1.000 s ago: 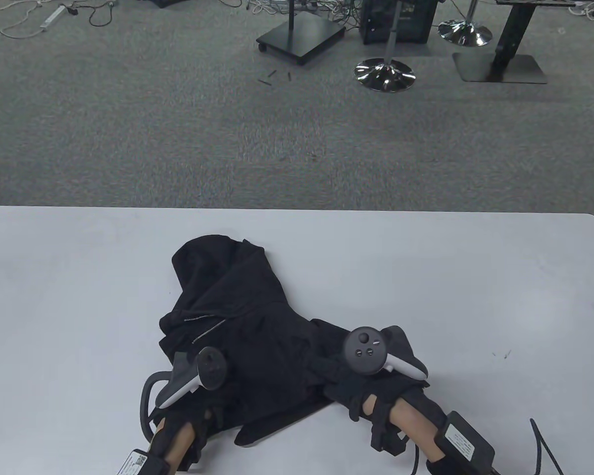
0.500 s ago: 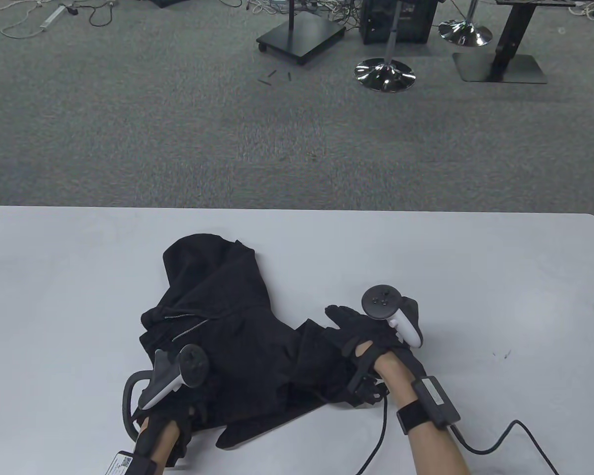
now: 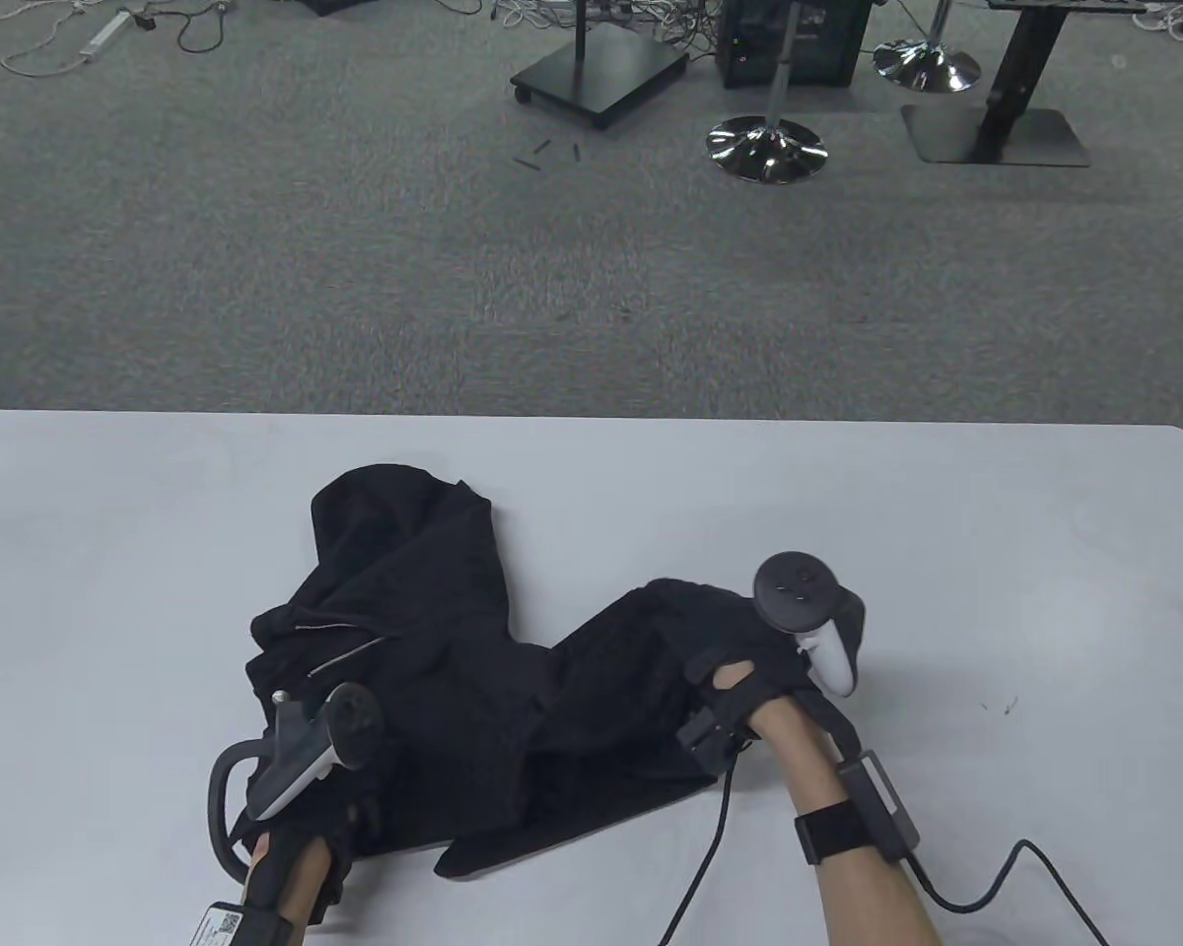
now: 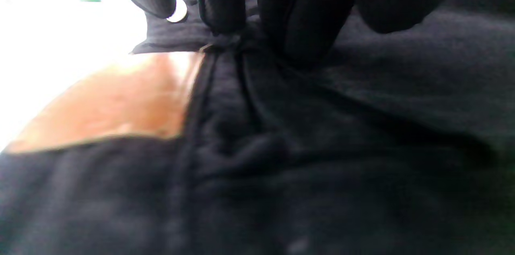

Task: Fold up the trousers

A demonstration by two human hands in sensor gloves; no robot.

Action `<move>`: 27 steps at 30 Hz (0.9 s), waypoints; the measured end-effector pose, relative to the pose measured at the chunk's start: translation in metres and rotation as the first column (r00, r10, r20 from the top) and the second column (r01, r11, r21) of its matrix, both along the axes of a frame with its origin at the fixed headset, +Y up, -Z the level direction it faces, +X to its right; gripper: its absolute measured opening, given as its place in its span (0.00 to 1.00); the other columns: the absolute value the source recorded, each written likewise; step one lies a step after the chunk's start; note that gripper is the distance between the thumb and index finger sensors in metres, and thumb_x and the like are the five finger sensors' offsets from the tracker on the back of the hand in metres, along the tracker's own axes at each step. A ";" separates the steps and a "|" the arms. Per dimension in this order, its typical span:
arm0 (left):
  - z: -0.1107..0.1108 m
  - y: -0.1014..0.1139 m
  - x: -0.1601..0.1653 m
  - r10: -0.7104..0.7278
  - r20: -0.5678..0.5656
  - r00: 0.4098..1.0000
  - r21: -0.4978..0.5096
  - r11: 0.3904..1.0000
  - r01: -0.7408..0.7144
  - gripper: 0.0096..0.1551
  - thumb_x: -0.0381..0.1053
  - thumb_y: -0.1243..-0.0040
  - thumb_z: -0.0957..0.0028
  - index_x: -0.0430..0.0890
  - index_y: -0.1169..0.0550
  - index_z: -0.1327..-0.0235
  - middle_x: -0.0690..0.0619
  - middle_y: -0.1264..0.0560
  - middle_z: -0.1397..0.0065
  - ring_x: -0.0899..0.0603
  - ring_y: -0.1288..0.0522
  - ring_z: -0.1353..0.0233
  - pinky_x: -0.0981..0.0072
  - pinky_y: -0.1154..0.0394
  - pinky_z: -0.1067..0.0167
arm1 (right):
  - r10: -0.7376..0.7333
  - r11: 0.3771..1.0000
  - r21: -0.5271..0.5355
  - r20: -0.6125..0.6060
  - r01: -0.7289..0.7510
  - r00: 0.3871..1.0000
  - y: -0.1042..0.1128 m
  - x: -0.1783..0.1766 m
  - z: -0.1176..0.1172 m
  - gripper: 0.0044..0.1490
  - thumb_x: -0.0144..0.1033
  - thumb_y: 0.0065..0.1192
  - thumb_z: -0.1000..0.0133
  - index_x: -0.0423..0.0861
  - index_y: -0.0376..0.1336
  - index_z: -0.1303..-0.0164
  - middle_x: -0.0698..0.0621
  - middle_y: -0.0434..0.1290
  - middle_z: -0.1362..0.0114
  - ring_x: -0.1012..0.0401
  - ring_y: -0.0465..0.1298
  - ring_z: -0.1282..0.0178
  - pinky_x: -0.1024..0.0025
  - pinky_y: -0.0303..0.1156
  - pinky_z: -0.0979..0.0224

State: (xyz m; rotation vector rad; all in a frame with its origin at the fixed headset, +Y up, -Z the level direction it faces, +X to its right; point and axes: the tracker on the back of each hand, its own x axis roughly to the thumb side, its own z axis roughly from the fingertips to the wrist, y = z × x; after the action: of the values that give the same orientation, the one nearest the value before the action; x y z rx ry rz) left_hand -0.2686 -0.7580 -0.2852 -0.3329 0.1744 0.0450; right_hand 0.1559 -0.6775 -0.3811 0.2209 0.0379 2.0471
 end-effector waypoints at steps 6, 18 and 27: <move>0.002 0.007 -0.031 0.075 -0.166 0.983 -0.003 0.997 -0.077 0.34 0.71 0.44 0.46 0.55 0.16 0.36 0.66 0.28 0.19 0.43 0.33 0.14 0.38 0.37 0.21 | -0.004 0.990 0.139 -0.087 0.016 0.996 0.036 0.025 0.035 0.25 0.35 0.70 0.45 0.47 0.71 0.37 0.46 0.80 0.42 0.45 0.74 0.34 0.38 0.62 0.26; 0.004 0.012 -0.024 0.002 -0.129 0.992 0.006 1.000 -0.002 0.36 0.72 0.45 0.46 0.54 0.18 0.32 0.61 0.29 0.18 0.41 0.31 0.15 0.39 0.36 0.21 | 0.161 0.877 -0.346 -0.441 -0.333 0.883 -0.004 0.024 0.045 0.34 0.50 0.66 0.43 0.46 0.64 0.29 0.43 0.74 0.29 0.42 0.67 0.24 0.36 0.57 0.23; 0.003 0.005 -0.005 0.103 -0.073 0.992 0.013 0.995 -0.102 0.42 0.73 0.46 0.46 0.56 0.30 0.20 0.59 0.41 0.13 0.39 0.36 0.13 0.37 0.36 0.21 | 0.253 0.927 -0.205 -0.279 -0.315 0.926 0.023 -0.013 0.010 0.35 0.50 0.64 0.42 0.48 0.62 0.26 0.43 0.71 0.26 0.41 0.64 0.22 0.34 0.52 0.21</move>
State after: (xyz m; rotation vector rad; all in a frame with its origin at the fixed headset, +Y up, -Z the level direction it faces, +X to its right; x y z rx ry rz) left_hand -0.2731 -0.7532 -0.2819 -0.3309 0.2295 0.1596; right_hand 0.1427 -0.6546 -0.3707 0.3299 0.5056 2.2683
